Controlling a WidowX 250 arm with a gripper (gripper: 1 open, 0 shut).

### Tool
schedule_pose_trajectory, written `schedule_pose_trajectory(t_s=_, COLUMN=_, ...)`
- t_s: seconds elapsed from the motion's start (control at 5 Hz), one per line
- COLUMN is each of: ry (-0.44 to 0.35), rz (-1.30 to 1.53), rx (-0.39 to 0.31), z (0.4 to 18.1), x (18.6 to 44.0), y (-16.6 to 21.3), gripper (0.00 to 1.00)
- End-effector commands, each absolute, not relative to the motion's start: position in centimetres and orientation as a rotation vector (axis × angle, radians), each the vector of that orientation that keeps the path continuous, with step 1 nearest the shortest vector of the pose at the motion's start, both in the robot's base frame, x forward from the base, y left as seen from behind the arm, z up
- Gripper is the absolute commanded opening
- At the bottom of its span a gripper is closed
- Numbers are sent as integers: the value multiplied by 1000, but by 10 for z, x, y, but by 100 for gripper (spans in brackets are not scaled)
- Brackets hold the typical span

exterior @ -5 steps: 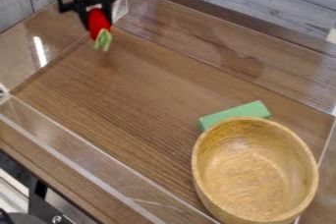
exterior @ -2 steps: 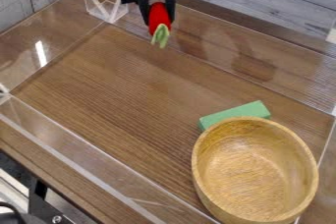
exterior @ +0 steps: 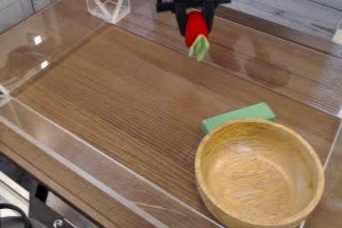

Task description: Move the red object to the right side of the table

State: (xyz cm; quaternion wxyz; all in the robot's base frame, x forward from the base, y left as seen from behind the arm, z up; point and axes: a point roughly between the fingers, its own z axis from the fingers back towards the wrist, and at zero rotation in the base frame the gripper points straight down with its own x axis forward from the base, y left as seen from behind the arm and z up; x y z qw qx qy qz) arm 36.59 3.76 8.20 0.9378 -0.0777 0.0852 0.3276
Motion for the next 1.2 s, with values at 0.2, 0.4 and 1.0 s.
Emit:
schedule_pose_trajectory(t_s=0.2, ry=61, rz=738, rx=-173, z=114, x=370, y=8, gripper=0)
schedule_pose_trajectory(t_s=0.4, ry=58, rz=800, rx=-165, z=109, x=369, y=1, gripper=0)
schedule_pose_trajectory(t_s=1.0, ry=29, rz=980, rx=-124, z=101, x=371, y=-35, gripper=0)
